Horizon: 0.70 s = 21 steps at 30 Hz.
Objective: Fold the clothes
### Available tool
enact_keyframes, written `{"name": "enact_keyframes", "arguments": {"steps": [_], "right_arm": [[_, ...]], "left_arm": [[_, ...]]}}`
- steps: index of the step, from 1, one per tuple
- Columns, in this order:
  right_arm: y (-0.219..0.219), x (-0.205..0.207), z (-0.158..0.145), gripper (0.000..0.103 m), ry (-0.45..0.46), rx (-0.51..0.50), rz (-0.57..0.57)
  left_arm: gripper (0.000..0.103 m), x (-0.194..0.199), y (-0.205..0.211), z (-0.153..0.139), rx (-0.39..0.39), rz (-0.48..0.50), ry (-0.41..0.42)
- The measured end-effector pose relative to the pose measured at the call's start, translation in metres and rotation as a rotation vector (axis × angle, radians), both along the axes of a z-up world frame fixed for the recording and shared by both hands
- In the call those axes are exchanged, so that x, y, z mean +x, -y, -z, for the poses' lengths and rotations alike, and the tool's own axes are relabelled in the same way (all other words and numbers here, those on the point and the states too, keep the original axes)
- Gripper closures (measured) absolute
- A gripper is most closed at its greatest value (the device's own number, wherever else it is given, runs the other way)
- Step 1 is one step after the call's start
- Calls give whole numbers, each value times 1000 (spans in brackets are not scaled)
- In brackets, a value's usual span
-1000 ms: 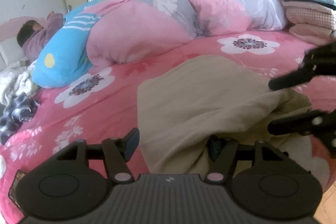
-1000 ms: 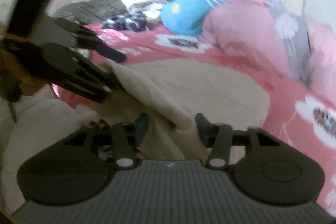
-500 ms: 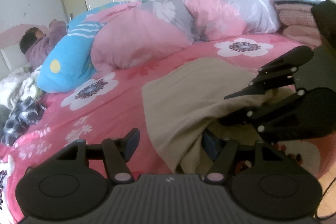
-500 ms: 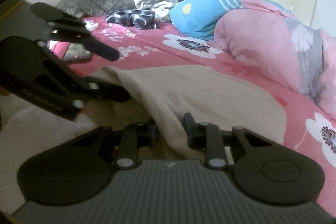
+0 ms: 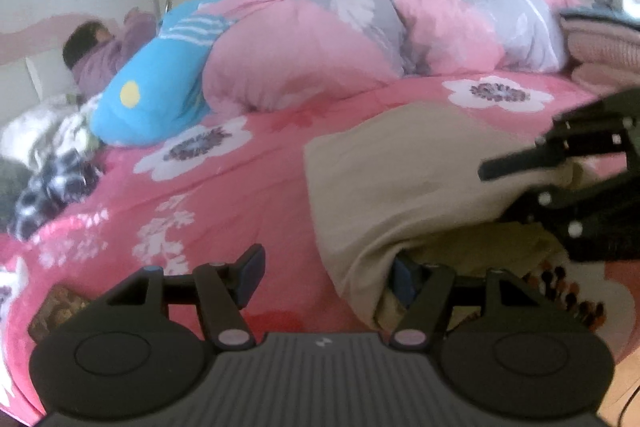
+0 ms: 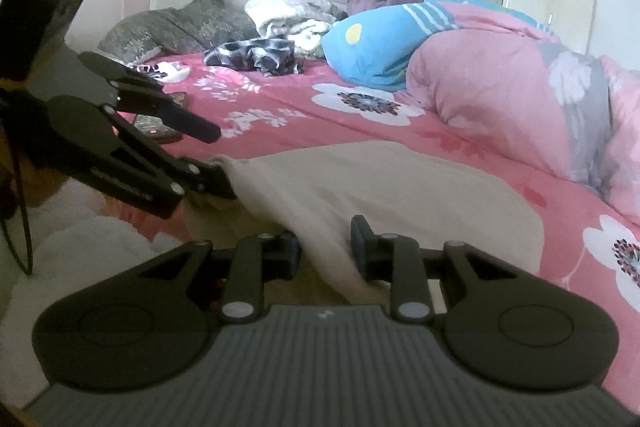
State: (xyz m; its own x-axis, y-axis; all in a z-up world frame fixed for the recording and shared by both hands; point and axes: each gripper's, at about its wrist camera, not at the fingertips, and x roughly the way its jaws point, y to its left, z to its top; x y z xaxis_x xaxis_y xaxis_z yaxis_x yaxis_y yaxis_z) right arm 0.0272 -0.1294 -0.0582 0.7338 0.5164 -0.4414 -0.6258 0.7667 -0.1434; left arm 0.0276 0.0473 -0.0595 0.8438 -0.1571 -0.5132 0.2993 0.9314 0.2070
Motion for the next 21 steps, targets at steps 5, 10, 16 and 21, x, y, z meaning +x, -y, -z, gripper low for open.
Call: {"name": "enact_keyframes", "arguments": {"steps": [5,10,16,21], "right_arm": [[-7,2,-1,69,-6,2,-34],[-28,6,0,65,-4,-50,-73],[-45,12,-2,89,-6,-106,-59],[-35,16,-12,94,-33,-18,-41]], "left_arm": [[36,-1,-8,1,-41,21,-11],[36,0,-14,5,-79,20,-22],[36,0,-11,14,-86,16,3],[35,3,-14,10,-141,-7,48]]}}
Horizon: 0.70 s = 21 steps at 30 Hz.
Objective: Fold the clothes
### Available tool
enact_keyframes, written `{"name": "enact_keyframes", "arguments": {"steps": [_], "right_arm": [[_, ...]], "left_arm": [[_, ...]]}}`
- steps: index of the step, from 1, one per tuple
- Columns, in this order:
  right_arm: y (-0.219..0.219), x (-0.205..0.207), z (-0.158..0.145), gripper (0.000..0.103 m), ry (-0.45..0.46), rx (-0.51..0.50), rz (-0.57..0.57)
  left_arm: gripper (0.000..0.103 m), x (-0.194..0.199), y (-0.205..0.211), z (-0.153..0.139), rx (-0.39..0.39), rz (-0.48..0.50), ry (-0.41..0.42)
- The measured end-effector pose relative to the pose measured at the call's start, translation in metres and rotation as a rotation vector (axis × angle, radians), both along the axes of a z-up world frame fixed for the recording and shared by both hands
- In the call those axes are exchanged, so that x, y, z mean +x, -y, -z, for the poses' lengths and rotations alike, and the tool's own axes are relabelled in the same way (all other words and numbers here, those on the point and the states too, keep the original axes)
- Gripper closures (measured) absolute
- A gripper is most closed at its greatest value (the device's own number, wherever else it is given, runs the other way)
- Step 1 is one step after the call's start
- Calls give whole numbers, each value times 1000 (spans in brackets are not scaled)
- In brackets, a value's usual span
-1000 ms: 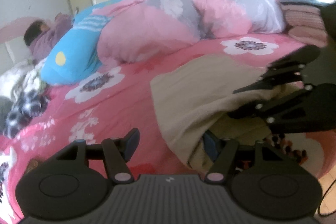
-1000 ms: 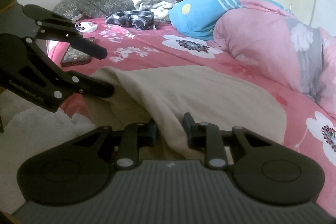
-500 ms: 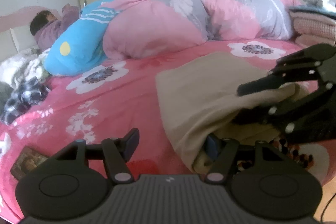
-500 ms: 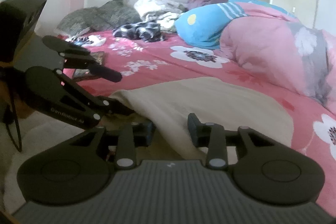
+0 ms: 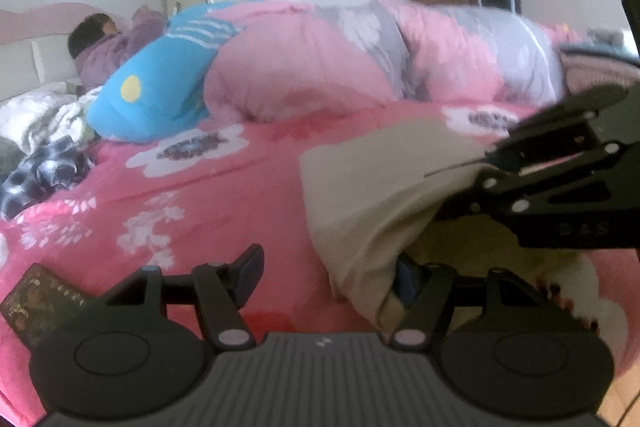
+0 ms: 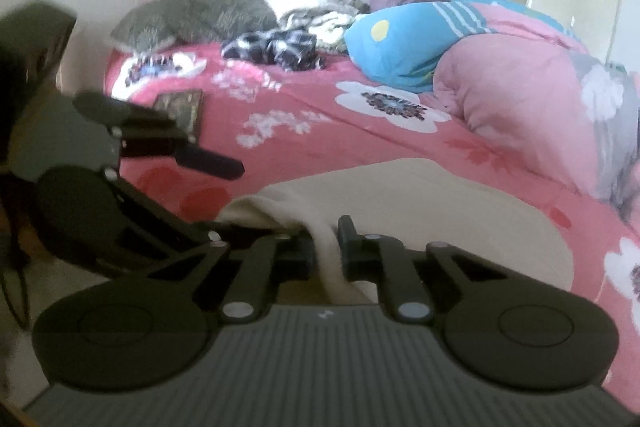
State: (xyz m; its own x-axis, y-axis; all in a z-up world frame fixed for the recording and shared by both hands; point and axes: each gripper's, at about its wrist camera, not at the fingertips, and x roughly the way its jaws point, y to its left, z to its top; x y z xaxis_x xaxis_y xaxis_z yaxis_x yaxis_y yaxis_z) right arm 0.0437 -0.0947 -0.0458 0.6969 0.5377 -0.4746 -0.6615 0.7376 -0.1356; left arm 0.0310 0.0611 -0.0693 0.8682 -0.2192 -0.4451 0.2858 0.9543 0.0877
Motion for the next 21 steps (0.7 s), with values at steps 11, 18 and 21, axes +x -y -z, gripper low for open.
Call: {"name": "enact_keyframes", "arguments": {"steps": [11,18,21], "right_arm": [[13,18,-7,97,-87,147,8],[12,8,1,97,-114,122,-29],[6,2,21,97,-115,44,-45]], "left_arm": [[34,10,5,5,-15,-30,5],[31,15,0,7,-14,-74,-18],[27,19,-1,9,-12,-75,-61]]}}
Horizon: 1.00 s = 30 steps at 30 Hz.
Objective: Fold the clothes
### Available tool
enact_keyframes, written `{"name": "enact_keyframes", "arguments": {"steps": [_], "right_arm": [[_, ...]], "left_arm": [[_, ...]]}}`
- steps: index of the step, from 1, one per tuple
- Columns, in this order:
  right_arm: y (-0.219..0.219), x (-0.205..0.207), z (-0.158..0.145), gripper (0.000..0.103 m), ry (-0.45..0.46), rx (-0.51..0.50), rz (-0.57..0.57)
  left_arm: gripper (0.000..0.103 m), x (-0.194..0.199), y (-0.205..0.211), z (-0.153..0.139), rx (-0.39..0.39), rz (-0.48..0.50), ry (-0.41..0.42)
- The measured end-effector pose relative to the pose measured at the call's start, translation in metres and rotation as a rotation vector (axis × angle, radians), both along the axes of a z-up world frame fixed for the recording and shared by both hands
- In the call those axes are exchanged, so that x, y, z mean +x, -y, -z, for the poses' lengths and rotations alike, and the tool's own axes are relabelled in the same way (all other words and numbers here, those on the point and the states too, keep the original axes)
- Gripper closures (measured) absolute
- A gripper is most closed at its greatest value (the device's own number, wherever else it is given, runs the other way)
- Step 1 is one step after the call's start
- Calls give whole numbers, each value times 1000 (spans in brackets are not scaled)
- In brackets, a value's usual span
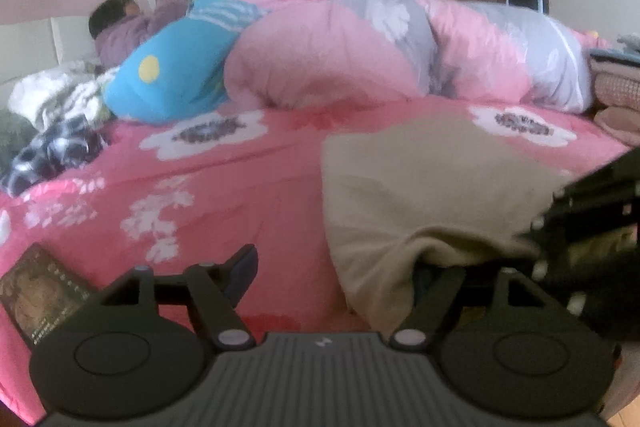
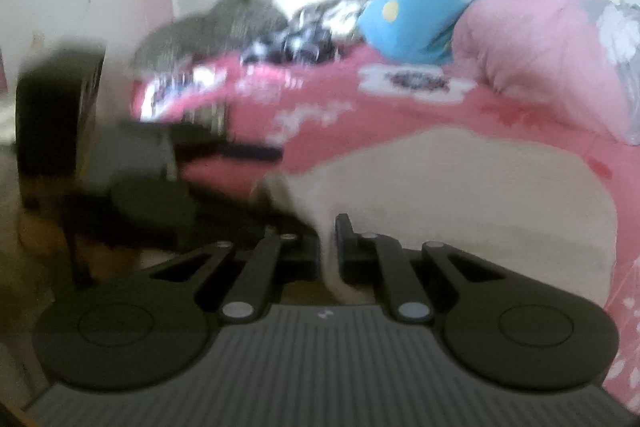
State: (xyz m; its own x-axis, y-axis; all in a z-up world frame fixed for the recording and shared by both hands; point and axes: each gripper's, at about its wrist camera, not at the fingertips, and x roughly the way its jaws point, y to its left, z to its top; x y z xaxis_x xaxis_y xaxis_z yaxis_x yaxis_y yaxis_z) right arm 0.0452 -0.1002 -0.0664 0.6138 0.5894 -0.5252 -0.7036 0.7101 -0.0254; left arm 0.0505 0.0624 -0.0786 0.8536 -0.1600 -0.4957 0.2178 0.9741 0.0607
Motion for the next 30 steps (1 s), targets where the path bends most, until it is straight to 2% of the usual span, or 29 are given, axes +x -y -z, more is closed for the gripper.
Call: {"name": "enact_keyframes", "arguments": {"steps": [3,6,9,10,11,13,14,19,24,26,30], "right_arm": [[-3,-3,13,97,27,-20,3],[0,-2,9,97,10,3,13],[2,-9,1,89,14,-1,8],[3,-13,-2,78,21,-3,1],[5,-17,-5,63,27,-5,-6],[8,-28,-10,50,53,-15,-27],[10,-34,-13,47,66,-20,-38],[33,-44,-23,46,68,5,-37],[56,-25,-30,48,17,74,-8],[62,-16,-32,54,-5,93,-4],[57,-1,-25,58,-40,40,-51]], "left_arm": [[27,-2,-7,-1,-29,16,-20],[27,-9,-11,-3,-40,43,-30],[26,-18,-14,-6,-37,56,-19],[26,-20,-16,-8,-39,61,-17],[26,-22,-19,-9,-47,68,-22],[26,-24,-26,-10,-75,82,-40],[26,-26,-29,-12,-90,90,-50],[26,-38,-47,-21,-154,130,-68],[27,-40,-57,-37,-185,123,-35],[27,-37,-54,-42,-180,145,-23],[27,-33,-34,-48,-119,231,-7]]}}
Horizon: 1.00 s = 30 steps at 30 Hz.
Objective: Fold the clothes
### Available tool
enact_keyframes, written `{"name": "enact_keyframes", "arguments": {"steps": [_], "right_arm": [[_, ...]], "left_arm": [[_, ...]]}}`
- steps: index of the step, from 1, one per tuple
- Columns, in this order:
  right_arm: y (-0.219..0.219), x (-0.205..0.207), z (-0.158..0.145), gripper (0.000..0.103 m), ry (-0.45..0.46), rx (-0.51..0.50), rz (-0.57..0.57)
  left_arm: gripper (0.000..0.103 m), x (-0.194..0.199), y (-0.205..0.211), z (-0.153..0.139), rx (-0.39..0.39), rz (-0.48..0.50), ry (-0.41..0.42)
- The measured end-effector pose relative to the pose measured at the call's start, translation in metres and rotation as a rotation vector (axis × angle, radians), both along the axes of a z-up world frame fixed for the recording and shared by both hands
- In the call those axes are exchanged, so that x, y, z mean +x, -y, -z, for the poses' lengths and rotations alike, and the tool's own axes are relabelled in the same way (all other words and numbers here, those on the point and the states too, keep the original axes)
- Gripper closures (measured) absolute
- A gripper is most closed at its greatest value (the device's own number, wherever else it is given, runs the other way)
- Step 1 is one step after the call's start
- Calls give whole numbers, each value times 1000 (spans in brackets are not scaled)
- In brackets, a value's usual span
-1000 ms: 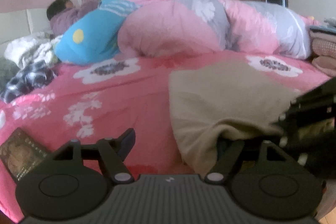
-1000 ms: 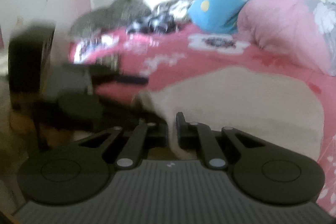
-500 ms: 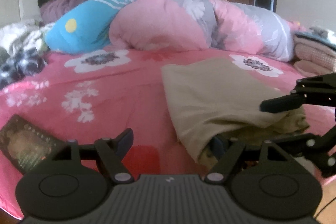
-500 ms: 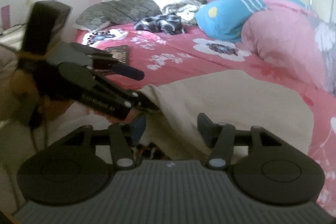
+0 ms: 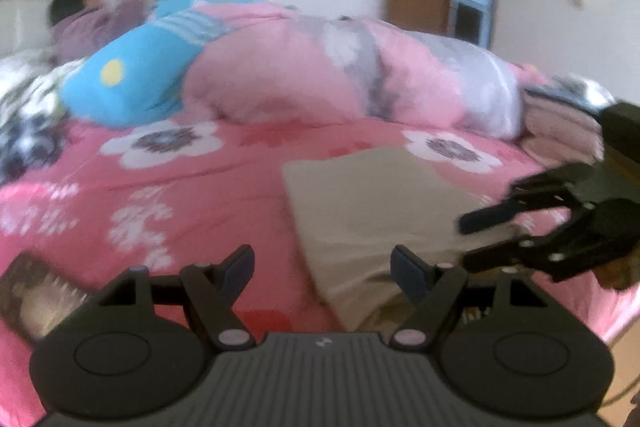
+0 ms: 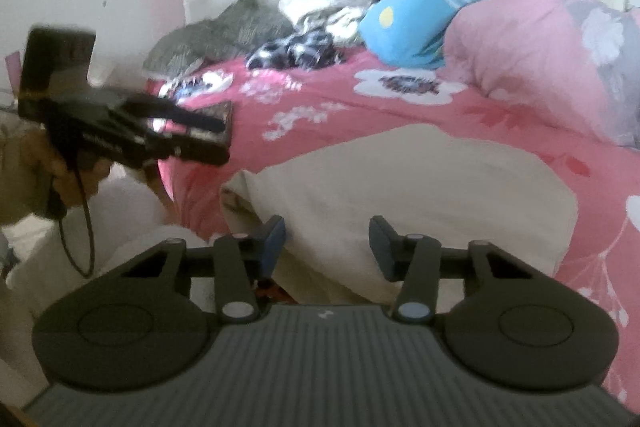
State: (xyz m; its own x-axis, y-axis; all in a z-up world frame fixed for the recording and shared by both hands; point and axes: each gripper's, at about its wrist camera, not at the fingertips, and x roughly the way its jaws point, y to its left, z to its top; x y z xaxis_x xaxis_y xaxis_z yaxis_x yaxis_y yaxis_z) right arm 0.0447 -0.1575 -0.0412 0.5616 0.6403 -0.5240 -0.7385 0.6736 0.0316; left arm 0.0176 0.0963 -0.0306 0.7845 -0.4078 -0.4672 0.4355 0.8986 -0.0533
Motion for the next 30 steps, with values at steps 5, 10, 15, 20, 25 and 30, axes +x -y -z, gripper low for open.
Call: {"name": "enact_keyframes", "arguments": {"steps": [5,10,15,20,25,30], "right_arm": [[-9,10,8,76,-15,-82,-33],[-19,2,5,97,84,-150,-54],[-32,-23,4,99,286,-268,-67],[-38,-40,9,98,390,-353,-103],[-23,-31,-1,86,318,-309,-91],[-11,-20,1,86,260,-302,-70]], "left_arm": [[30,2,30,4,107,120,43],[37,7,56,9,216,216,93],[53,16,69,14,261,247,108],[86,14,77,18,284,271,144],[91,9,78,19,286,258,175],[92,2,78,17,295,257,202]]}}
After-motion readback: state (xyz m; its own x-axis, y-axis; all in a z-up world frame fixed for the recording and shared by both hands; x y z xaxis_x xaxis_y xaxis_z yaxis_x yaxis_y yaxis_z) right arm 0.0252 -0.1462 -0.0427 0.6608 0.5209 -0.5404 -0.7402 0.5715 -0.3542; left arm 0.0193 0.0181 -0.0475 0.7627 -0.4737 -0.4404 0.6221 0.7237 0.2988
